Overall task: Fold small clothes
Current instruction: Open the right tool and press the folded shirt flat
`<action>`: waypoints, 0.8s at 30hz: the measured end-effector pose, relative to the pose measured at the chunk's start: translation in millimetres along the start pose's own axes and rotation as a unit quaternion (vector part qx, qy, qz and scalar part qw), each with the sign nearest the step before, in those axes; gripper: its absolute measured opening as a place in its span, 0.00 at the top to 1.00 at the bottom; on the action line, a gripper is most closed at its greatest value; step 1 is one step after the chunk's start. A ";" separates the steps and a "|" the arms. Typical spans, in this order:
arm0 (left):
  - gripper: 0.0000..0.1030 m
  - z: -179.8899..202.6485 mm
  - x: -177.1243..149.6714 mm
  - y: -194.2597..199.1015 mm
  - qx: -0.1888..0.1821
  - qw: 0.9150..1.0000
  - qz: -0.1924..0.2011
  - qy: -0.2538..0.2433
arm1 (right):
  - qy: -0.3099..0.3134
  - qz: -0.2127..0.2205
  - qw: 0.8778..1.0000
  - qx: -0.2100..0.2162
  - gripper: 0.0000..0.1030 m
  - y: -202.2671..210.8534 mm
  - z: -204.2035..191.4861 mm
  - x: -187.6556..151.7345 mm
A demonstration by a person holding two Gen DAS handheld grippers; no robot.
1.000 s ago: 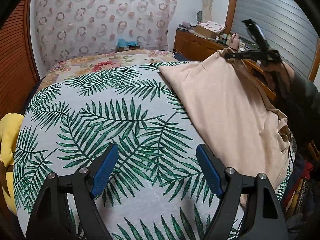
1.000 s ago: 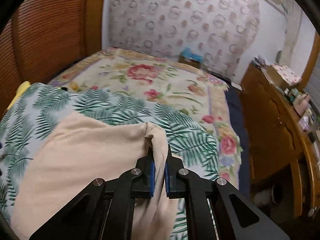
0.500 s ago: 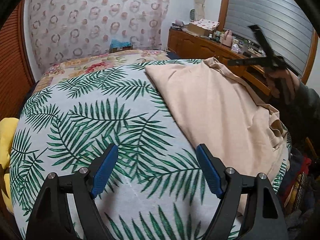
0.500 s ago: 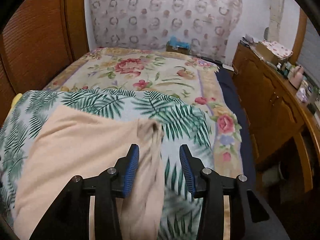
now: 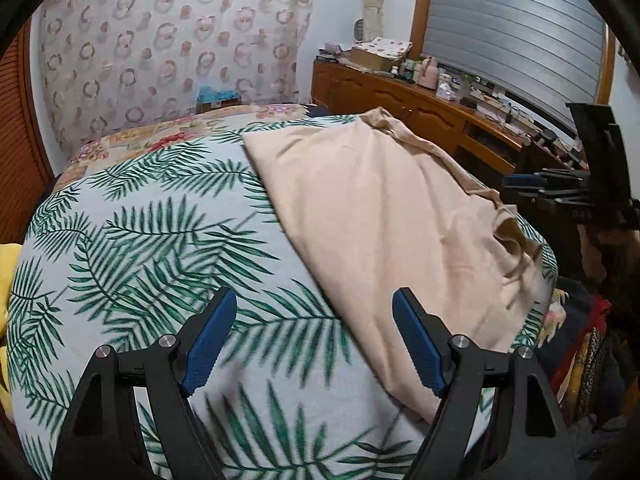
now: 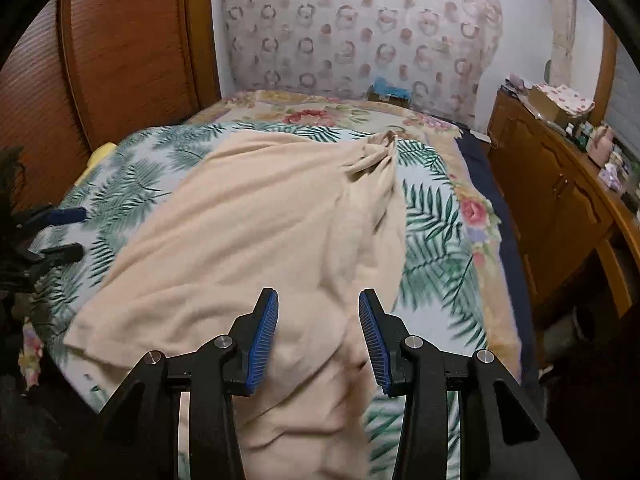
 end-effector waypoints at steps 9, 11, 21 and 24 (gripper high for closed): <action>0.22 22.5 -20.4 5.1 -0.011 1.000 -0.010 -0.004 | -0.009 0.016 1.000 0.002 0.58 -0.9 -18.2 -25.8; 0.22 25.3 -26.4 3.4 -0.015 1.000 -0.018 -0.001 | -0.002 0.009 1.000 -0.020 0.75 -1.2 -15.8 -31.7; 0.22 31.6 -36.5 -1.2 -0.019 0.999 -0.030 -0.001 | -0.040 0.039 0.997 -0.050 0.99 53.2 37.6 -55.4; 0.22 35.4 -37.9 -1.5 -0.021 0.999 -0.031 -0.004 | -0.047 0.034 0.997 -0.052 0.99 67.4 45.2 -73.0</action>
Point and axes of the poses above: each gripper's, at about its wrist camera, not at the fingertips, and y roughly against the way its jaws point, z to its right, x to its top, the point moved 10 cm from there along -y, roughly the way its jaws point, and after that the axes turned 4 degrees about y, right-handed, at the moved point
